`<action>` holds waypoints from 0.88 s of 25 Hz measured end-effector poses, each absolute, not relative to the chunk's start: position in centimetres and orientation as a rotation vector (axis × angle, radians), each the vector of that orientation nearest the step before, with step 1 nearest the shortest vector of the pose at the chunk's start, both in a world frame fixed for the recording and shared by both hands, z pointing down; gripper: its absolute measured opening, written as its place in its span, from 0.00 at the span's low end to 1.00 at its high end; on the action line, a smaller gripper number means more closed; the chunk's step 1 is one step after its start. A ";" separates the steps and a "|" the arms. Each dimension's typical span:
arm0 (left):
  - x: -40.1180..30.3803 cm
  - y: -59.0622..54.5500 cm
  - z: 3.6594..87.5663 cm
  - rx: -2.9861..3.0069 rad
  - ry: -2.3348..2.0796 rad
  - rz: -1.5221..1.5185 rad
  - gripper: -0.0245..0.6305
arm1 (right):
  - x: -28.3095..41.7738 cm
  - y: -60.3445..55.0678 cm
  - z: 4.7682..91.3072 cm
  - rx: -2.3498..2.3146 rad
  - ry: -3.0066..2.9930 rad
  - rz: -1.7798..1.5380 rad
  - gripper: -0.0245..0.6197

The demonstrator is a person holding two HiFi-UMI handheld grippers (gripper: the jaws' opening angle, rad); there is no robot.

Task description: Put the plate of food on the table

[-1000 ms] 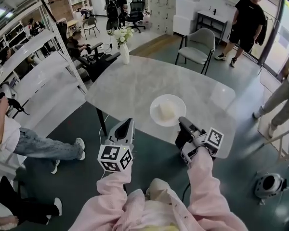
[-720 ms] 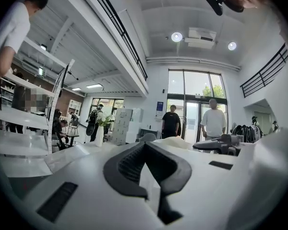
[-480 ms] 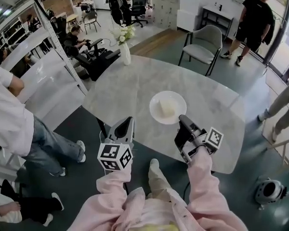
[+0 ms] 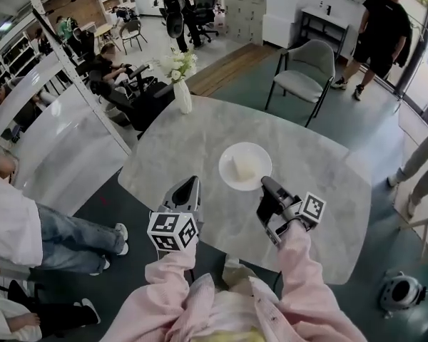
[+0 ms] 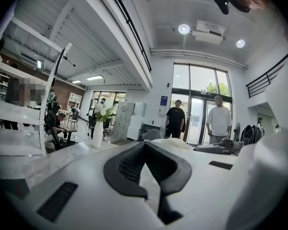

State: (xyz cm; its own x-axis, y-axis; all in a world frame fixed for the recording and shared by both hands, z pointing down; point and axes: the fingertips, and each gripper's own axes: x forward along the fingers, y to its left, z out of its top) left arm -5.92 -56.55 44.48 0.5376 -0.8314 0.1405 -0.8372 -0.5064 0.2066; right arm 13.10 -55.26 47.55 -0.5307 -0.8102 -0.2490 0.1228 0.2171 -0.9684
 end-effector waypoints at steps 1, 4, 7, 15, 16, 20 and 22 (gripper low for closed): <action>-5.8 -56.9 45.0 2.513 -1.393 0.037 0.04 | 13.2 -55.7 47.8 -0.651 1.675 -1.435 0.07; -5.7 -58.1 47.0 2.463 -1.374 0.053 0.04 | 13.1 -57.4 48.9 -0.634 1.675 -1.442 0.07; -5.5 -59.3 48.9 2.423 -1.355 0.079 0.04 | 12.9 -59.3 50.6 -0.619 1.657 -1.453 0.07; -5.1 -62.2 53.9 2.339 -1.303 0.143 0.04 | 11.8 -63.8 55.2 -0.628 1.620 -1.466 0.07; -5.0 -62.3 54.4 2.330 -1.295 0.152 0.04 | 11.7 -64.0 55.6 -0.630 1.613 -1.470 0.07; -4.8 -64.5 57.4 2.284 -1.268 0.168 0.04 | 11.0 -66.1 58.5 -0.650 1.597 -1.504 0.07; -5.1 -65.9 59.2 2.261 -1.256 0.176 0.04 | 10.4 -67.5 60.3 -0.663 1.583 -1.519 0.07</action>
State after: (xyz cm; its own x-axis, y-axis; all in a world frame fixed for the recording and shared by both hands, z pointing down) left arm -5.10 -65.95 59.24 0.5565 -0.7476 0.3625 -0.8183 -0.4179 0.3946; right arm 10.40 -67.53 60.32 -0.5213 -0.8295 -0.2004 0.1660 0.1318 -0.9773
